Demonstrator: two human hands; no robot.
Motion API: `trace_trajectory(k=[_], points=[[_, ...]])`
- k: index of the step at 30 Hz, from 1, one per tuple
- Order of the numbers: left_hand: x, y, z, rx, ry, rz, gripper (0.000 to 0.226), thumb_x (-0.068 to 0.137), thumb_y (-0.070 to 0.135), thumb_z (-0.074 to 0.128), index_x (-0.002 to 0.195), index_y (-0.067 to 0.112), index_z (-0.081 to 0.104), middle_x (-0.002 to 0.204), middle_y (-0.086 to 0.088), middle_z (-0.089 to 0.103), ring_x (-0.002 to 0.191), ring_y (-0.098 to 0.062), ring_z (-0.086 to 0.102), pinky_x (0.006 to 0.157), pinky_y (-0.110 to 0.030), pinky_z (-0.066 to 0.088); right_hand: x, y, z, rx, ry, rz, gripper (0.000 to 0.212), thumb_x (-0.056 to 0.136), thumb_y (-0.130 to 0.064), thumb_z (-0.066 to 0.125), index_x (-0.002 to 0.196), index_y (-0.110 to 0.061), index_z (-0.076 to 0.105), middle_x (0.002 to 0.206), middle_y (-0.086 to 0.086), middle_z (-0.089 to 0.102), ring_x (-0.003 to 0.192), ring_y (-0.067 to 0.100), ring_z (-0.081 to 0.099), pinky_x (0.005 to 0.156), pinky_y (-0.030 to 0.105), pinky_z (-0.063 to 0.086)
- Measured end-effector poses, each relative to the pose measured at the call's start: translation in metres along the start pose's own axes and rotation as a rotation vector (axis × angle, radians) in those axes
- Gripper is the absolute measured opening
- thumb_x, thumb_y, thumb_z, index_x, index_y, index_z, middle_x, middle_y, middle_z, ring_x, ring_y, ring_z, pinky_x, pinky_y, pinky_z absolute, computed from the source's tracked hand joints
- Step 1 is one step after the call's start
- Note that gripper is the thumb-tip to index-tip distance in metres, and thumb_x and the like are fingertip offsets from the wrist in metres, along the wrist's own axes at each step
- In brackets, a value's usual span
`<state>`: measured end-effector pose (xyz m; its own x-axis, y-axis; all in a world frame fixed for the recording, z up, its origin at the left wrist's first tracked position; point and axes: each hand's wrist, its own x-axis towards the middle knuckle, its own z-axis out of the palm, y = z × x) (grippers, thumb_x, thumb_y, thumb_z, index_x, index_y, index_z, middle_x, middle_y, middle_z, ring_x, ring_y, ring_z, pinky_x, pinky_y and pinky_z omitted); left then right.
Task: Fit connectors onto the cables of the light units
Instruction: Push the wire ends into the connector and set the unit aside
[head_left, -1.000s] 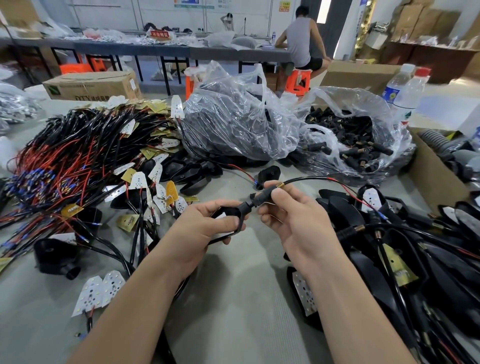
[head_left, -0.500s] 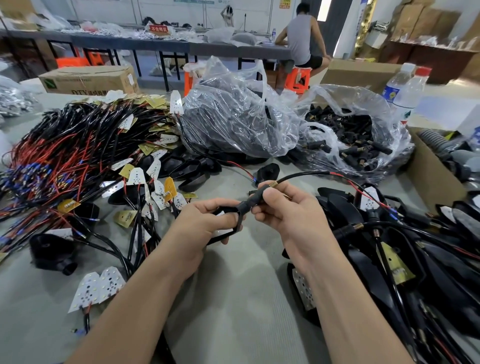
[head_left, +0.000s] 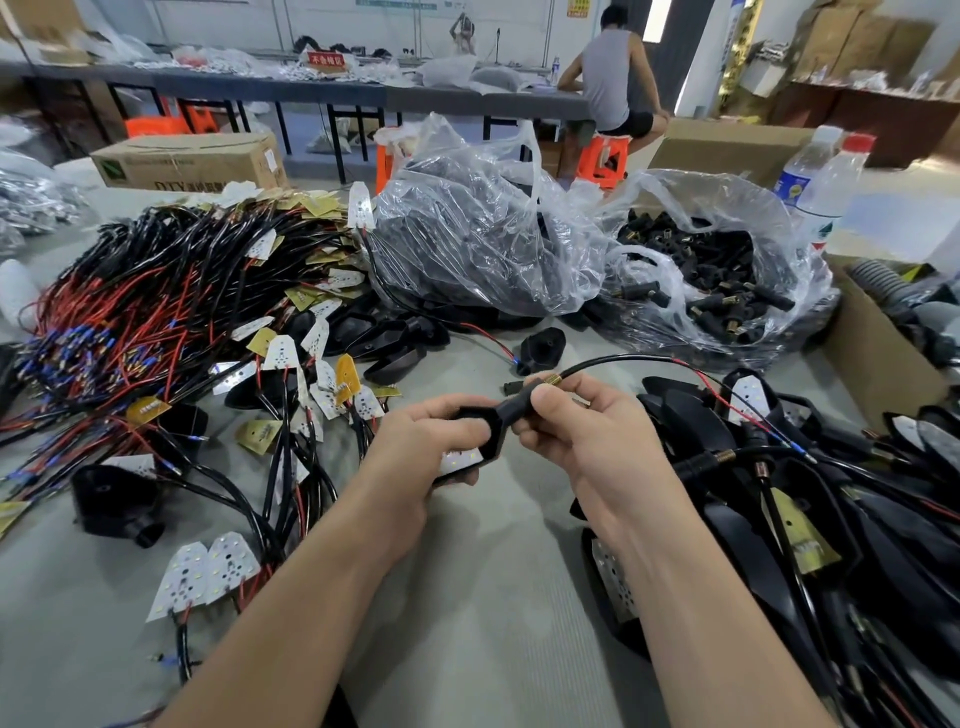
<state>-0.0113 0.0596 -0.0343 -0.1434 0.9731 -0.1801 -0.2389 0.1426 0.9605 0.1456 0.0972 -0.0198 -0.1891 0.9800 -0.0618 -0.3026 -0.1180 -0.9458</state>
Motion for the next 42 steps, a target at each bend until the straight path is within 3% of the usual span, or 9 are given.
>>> trace_trajectory(k=[3,7,20,27,30,31,33,37,42], points=[[0.001,0.005,-0.002,-0.224,-0.044,-0.11,0.02,0.096,0.011,0.056,0.103,0.004,0.073,0.098,-0.014,0.077,0.077,-0.023,0.076,0.058,-0.029,0.06,0.002,-0.006,-0.004,0.076,0.112,-0.092,0.011,0.096,0.005,0.06,0.095,-0.001,0.068,0.073,0.01,0.069,0.062,0.018,0.062,0.065,0.026,0.058],[-0.001,0.007,-0.008,-0.205,-0.08,-0.088,0.023,0.102,0.007,0.05,0.105,-0.005,0.07,0.099,-0.023,0.076,0.076,-0.025,0.077,0.062,-0.028,0.061,0.0,-0.009,-0.007,0.081,0.112,-0.099,0.01,0.095,0.004,0.061,0.095,-0.001,0.07,0.075,0.009,0.07,0.066,0.018,0.064,0.065,0.025,0.057],[-0.002,0.003,-0.008,-0.118,-0.005,0.042,0.035,0.073,0.025,0.073,0.103,0.006,0.079,0.094,-0.015,0.078,0.075,-0.019,0.076,0.063,-0.019,0.058,-0.006,-0.006,0.002,-0.053,0.028,-0.141,0.014,0.097,0.001,0.06,0.095,-0.006,0.072,0.081,0.008,0.076,0.075,0.017,0.069,0.074,0.029,0.061],[-0.002,0.005,-0.014,-0.152,0.054,0.051,0.018,0.067,0.029,0.076,0.077,0.017,0.084,0.084,-0.01,0.078,0.068,-0.014,0.075,0.058,-0.015,0.056,-0.014,-0.005,0.008,-0.592,0.428,-0.399,0.024,0.09,-0.037,0.066,0.07,-0.024,0.071,0.062,-0.011,0.069,0.054,0.004,0.059,0.063,0.025,0.047],[-0.002,0.01,-0.017,-0.218,0.094,0.024,0.021,0.075,0.03,0.076,0.073,0.009,0.081,0.073,-0.01,0.074,0.053,-0.01,0.067,0.047,-0.015,0.052,-0.027,-0.021,0.018,-0.911,0.421,-0.812,0.005,0.079,-0.031,0.072,0.084,-0.03,0.07,0.075,-0.019,0.064,0.083,0.001,0.059,0.083,0.017,0.042],[-0.003,0.012,-0.02,-0.259,0.088,0.016,0.02,0.08,0.027,0.073,0.073,0.009,0.079,0.068,-0.01,0.071,0.048,-0.01,0.061,0.043,-0.015,0.048,-0.03,-0.026,0.022,-1.076,0.344,-0.887,0.018,0.076,-0.028,0.073,0.094,-0.031,0.071,0.089,-0.022,0.065,0.098,0.005,0.058,0.093,0.02,0.037],[-0.006,0.017,-0.025,-0.336,0.039,0.024,0.026,0.088,0.021,0.063,0.066,0.015,0.076,0.06,-0.008,0.062,0.04,-0.009,0.047,0.037,-0.015,0.036,-0.031,-0.041,0.026,-1.32,0.186,-0.879,0.029,0.08,-0.029,0.074,0.109,-0.029,0.07,0.108,-0.017,0.068,0.114,0.015,0.055,0.104,0.029,0.027],[-0.012,0.029,-0.021,-0.399,0.002,0.047,0.039,0.097,0.018,0.05,0.061,0.014,0.065,0.051,-0.009,0.051,0.033,-0.01,0.031,0.032,-0.017,0.021,-0.041,-0.087,0.025,-1.515,0.124,-0.828,0.012,0.094,-0.032,0.061,0.098,-0.031,0.072,0.081,-0.011,0.068,0.09,0.014,0.058,0.093,0.03,0.028],[-0.015,0.047,0.014,-0.372,-0.109,0.052,0.041,0.106,0.04,0.039,0.097,0.009,0.065,0.066,-0.006,0.063,0.05,-0.011,0.052,0.044,-0.019,0.042,-0.08,-0.13,-0.005,-1.605,0.207,-0.642,0.013,0.092,-0.038,0.06,0.092,-0.036,0.073,0.073,-0.009,0.067,0.075,0.022,0.06,0.067,0.036,0.05]])
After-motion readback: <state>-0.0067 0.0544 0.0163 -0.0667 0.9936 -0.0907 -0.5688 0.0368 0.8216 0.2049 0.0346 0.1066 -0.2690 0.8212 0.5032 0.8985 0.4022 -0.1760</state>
